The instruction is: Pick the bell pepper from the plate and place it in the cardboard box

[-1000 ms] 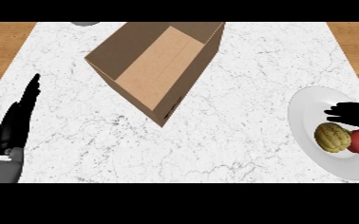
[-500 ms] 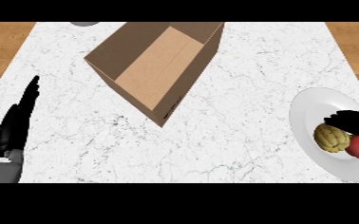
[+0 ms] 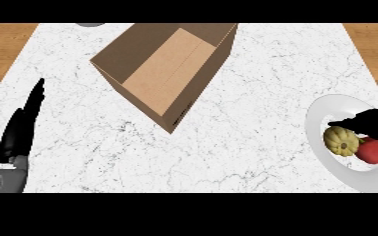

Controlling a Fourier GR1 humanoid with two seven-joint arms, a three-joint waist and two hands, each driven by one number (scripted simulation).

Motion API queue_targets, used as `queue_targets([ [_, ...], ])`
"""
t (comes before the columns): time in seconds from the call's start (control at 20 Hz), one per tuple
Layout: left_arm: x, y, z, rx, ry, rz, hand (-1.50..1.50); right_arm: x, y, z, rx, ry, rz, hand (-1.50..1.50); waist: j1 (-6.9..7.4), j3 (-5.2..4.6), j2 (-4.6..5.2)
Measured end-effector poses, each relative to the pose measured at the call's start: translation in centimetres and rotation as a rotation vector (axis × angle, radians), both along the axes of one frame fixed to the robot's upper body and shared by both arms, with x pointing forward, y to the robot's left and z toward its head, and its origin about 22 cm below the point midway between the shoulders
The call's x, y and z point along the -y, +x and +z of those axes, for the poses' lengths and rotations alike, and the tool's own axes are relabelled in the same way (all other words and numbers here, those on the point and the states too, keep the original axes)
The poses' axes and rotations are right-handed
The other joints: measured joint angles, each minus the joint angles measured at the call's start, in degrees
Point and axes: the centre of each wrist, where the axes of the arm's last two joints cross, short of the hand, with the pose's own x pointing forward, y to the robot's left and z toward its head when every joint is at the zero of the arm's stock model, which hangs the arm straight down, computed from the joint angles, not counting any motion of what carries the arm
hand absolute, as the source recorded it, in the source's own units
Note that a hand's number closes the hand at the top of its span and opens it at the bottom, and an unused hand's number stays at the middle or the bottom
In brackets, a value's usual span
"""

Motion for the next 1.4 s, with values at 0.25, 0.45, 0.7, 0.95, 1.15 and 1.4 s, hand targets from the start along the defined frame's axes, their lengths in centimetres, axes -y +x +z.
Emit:
queue_targets([
  [0.25, -0.7, 0.5, 1.0, 0.000, -0.005, 0.005, 0.00, -1.5, 1.2, -0.5, 0.088, 0.060, -0.025, 1.50, -0.02, 0.07, 0.11],
  [0.45, -0.3, 0.5, 0.8, -0.003, 0.000, -0.007, 0.00, -6.8, 4.7, -1.4, 0.135, 0.178, -0.215, 1.50, 0.48, -0.28, -0.01],
  [0.7, 0.2, 0.5, 0.7, -0.006, -0.005, -0.011, 0.00, -13.4, 9.0, 0.2, 0.247, 0.282, -0.431, 1.50, 0.35, -0.17, -0.17],
  [0.95, 0.1, -0.4, 0.2, -0.013, -0.001, 0.004, 0.00, -17.8, 11.6, 4.0, 0.410, 0.371, -0.503, 1.50, -0.42, 0.19, -0.27],
  [1.15, -0.6, -0.5, 0.1, -0.013, 0.000, 0.020, 0.00, -20.2, 12.4, 7.5, 0.534, 0.493, -0.450, 1.50, -1.03, 0.27, -0.33],
  [1.4, -0.8, -1.2, 0.1, -0.014, 0.000, 0.017, 0.00, -23.8, 12.5, 11.6, 0.587, 0.609, -0.361, 1.50, -0.89, 0.32, -0.27],
])
